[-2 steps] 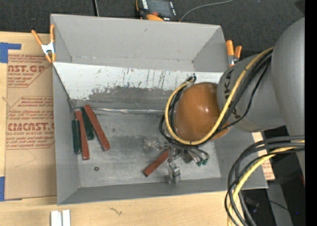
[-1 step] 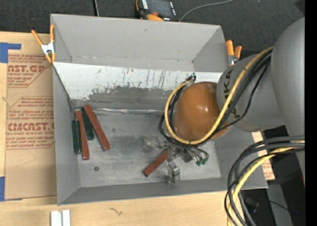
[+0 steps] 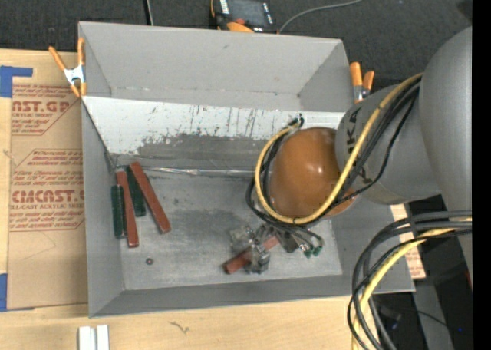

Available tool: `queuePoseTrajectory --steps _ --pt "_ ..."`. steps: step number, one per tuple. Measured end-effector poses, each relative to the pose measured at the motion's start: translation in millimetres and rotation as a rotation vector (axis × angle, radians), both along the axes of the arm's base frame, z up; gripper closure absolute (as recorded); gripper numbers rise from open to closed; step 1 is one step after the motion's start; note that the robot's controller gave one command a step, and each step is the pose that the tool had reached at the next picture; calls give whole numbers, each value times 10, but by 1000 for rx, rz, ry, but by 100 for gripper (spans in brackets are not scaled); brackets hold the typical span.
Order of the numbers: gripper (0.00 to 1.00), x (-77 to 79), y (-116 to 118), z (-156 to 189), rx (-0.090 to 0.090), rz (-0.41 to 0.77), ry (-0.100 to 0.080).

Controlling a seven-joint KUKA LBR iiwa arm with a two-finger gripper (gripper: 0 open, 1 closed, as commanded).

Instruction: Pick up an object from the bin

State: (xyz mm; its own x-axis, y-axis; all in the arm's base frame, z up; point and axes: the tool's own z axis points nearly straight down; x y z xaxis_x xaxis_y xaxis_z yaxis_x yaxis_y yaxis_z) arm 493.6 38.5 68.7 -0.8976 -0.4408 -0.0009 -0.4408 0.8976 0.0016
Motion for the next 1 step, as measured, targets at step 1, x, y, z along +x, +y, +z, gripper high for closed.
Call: queuePoseTrajectory --steps 1 --pt "100 18 10 1110 -1 0 -9"
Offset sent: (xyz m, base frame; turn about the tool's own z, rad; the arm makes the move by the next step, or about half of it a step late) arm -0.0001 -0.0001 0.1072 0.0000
